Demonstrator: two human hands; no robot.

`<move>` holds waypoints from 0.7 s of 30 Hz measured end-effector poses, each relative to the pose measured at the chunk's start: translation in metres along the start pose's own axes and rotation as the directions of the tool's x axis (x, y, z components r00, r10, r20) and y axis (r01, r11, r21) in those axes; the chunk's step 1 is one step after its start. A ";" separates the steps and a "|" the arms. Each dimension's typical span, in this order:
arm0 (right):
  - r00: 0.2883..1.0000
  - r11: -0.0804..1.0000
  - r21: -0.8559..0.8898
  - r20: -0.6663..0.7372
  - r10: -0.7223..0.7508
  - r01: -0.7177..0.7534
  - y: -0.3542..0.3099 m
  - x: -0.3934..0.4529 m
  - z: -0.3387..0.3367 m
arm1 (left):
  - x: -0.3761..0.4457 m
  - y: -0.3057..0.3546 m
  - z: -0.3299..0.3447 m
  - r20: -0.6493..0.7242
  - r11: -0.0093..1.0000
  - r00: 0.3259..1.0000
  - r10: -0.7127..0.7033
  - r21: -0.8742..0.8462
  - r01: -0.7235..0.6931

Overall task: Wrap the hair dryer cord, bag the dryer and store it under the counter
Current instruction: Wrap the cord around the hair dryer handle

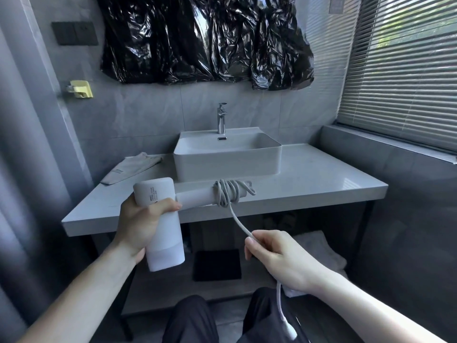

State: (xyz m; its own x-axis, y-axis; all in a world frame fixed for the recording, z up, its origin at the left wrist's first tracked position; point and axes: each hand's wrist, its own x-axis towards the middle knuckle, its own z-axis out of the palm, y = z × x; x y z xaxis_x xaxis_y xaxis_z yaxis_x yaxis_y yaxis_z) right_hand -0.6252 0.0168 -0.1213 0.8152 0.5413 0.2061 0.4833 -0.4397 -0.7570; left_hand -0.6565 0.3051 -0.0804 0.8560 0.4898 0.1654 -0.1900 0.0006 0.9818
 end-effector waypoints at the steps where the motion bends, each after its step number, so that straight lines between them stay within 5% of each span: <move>1: 1.000 0.999 -0.031 -0.005 -0.015 0.015 -0.003 -0.001 -0.002 | 0.000 -0.002 0.000 -0.016 1.000 1.000 0.013 0.021 -0.013; 10: 0.989 0.974 -0.199 -0.081 -0.122 0.104 -0.023 -0.003 -0.026 | 0.001 -0.028 -0.010 -0.032 0.917 0.979 0.203 0.357 -0.178; 21: 0.969 0.975 -0.189 -0.195 -0.153 0.116 -0.018 0.041 -0.061 | -0.021 -0.022 -0.012 0.333 0.898 0.929 0.159 0.342 -0.276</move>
State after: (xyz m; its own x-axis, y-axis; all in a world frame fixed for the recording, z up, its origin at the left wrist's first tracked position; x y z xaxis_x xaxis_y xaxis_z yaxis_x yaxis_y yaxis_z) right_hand -0.5806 0.0035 -0.0620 0.7779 0.4516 0.4369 0.6263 -0.5010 -0.5973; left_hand -0.6761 0.3046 -0.1069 0.9254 0.1650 0.3411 -0.2428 -0.4328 0.8682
